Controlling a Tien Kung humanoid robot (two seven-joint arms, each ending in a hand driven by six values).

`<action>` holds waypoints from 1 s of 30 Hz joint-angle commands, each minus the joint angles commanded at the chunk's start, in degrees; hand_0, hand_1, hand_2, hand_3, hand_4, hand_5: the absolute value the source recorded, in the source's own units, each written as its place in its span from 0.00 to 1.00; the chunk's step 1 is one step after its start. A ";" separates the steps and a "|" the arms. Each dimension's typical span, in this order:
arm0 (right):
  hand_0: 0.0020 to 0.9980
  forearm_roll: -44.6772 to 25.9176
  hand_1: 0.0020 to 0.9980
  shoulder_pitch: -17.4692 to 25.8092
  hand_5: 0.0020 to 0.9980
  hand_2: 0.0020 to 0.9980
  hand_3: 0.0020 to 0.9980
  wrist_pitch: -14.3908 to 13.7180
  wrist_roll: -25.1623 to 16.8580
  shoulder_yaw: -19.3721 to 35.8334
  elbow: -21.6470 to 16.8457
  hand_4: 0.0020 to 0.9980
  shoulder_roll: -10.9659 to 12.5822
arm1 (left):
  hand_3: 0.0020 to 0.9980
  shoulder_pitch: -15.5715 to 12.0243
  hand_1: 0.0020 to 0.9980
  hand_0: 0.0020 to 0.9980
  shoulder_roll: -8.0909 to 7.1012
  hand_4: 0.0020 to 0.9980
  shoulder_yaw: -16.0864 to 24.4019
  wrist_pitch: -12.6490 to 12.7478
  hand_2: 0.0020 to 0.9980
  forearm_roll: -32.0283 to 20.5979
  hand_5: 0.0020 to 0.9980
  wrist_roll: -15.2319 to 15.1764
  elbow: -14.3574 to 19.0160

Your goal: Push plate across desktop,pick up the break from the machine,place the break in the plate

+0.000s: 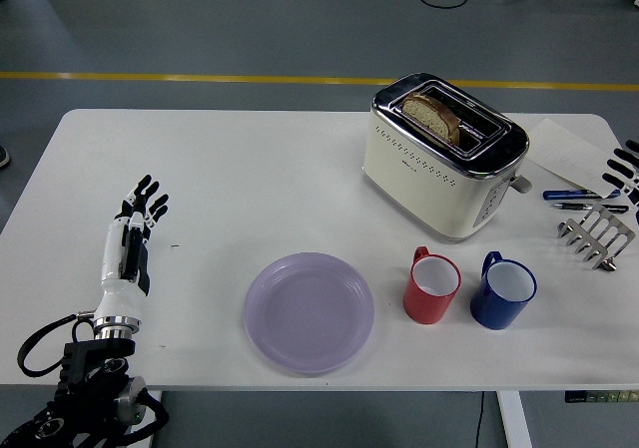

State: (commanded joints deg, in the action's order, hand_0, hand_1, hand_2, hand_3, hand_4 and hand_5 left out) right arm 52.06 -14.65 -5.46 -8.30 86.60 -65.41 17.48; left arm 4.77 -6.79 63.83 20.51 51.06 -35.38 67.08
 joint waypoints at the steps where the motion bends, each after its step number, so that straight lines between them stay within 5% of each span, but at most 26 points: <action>1: 0.74 2.12 0.70 -0.66 0.49 0.69 0.67 -0.61 0.11 -0.43 -0.07 0.55 0.48 | 0.79 -1.10 0.75 0.77 -0.38 0.46 0.07 0.07 0.81 0.19 1.00 0.14 1.27; 5: 0.74 11.74 0.70 -4.44 0.49 0.69 0.67 -2.82 1.43 -3.24 -0.16 0.55 2.60 | 0.79 -6.69 0.75 0.77 -1.59 0.46 0.68 0.62 0.81 0.07 1.00 0.26 6.46; 6: 0.81 13.69 0.76 -5.58 0.46 0.78 0.77 -3.37 2.24 -4.26 0.09 0.69 3.18 | 0.78 -8.01 0.75 0.76 -1.36 0.46 1.25 0.70 0.80 -0.31 1.00 0.24 7.54; 11: 0.81 25.38 0.76 -13.36 0.46 0.78 0.77 -4.77 8.26 -10.87 2.17 0.69 5.45 | 0.78 -15.18 0.75 0.76 1.08 0.46 4.36 1.85 0.80 -0.90 1.00 -0.44 12.44; 12: 0.89 27.99 0.83 -15.17 0.48 0.87 0.87 -4.42 9.76 -12.31 2.75 0.79 5.82 | 0.77 -16.09 0.74 0.75 1.40 0.46 4.77 2.12 0.80 -0.65 1.00 -0.58 13.17; 20: 0.90 45.19 0.84 -28.76 0.46 0.86 0.87 -2.88 15.38 -22.91 9.94 0.81 5.46 | 0.77 -17.94 0.74 0.75 1.99 0.45 4.83 3.52 0.79 0.34 1.00 -0.77 15.27; 29: 0.90 45.36 0.85 -40.36 0.46 0.86 0.87 0.50 18.28 -32.67 16.02 0.82 0.66 | 0.77 -16.31 0.74 0.74 1.31 0.45 3.56 4.17 0.79 0.24 1.00 -0.56 14.82; 30: 0.87 45.35 0.82 -41.06 0.46 0.79 0.87 0.71 18.45 -33.36 16.12 0.82 0.04 | 0.78 -16.16 0.74 0.74 1.33 0.44 3.44 4.23 0.79 0.11 1.00 -0.58 14.75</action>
State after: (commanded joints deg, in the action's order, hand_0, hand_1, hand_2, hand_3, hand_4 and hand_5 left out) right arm 97.41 -55.71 -4.76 10.14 53.24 -49.29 17.52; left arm -11.40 -5.47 67.27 24.74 51.17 -35.96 81.83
